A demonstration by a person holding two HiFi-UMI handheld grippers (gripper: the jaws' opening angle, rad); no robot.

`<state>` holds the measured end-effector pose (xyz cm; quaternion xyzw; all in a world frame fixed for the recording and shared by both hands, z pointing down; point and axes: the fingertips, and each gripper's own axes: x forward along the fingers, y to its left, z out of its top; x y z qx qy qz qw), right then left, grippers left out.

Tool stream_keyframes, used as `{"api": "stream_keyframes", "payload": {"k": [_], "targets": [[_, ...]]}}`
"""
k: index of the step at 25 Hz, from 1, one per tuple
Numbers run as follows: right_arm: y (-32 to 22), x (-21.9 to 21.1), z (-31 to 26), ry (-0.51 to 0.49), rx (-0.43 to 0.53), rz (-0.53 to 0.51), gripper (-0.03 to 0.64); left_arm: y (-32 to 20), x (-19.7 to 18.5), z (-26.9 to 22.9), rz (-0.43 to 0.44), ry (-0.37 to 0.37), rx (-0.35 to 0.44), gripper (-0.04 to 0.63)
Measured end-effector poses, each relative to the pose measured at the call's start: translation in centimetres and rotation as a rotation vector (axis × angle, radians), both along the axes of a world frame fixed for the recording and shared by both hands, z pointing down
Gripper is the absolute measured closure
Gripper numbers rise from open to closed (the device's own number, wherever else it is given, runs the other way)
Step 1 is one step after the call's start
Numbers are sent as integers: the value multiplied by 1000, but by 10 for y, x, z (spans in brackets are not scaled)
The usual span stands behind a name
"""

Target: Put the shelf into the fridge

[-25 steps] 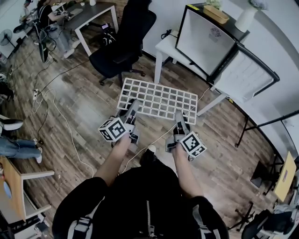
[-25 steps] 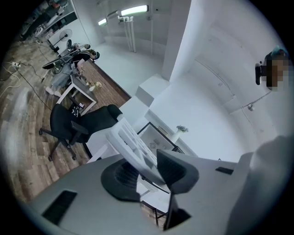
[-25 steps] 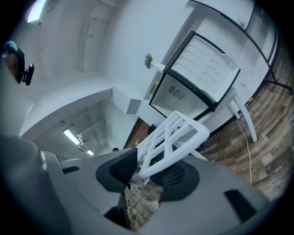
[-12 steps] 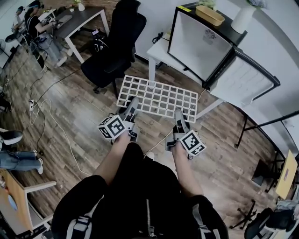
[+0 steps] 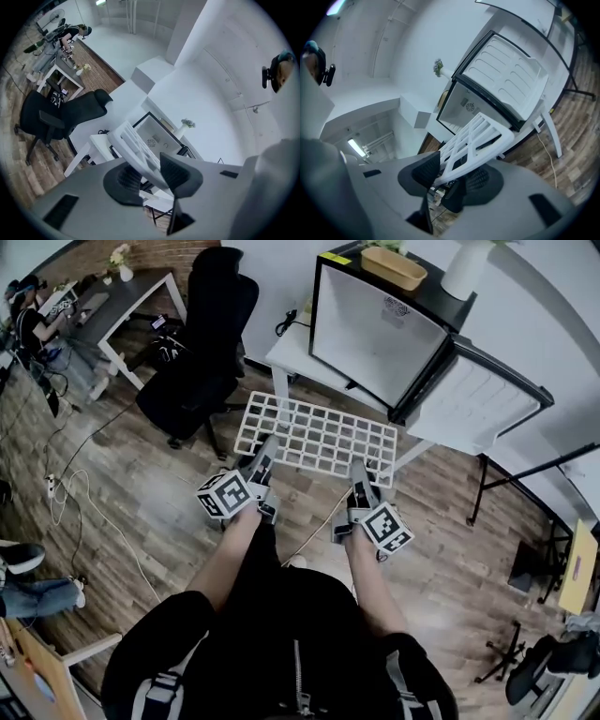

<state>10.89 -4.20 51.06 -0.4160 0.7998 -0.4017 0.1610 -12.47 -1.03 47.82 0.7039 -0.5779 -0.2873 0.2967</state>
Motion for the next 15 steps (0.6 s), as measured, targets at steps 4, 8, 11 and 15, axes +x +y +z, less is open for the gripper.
{"api": "stream_keyframes", "payload": {"k": [4,8,11,15], "targets": [[-26,4,8,12,-21,65,459,-41,1,6,60,11,-4,469],[-59,-2,8,16,-22,137,459,-92,-5,8,134,14,-10,471],[-82,-8,6,19,-21,198,459,-130,-10,9,199,20,-18,471],[-111,-16,5,12,-26,288,459,-180,-15,8,289,17,-31,469]]}}
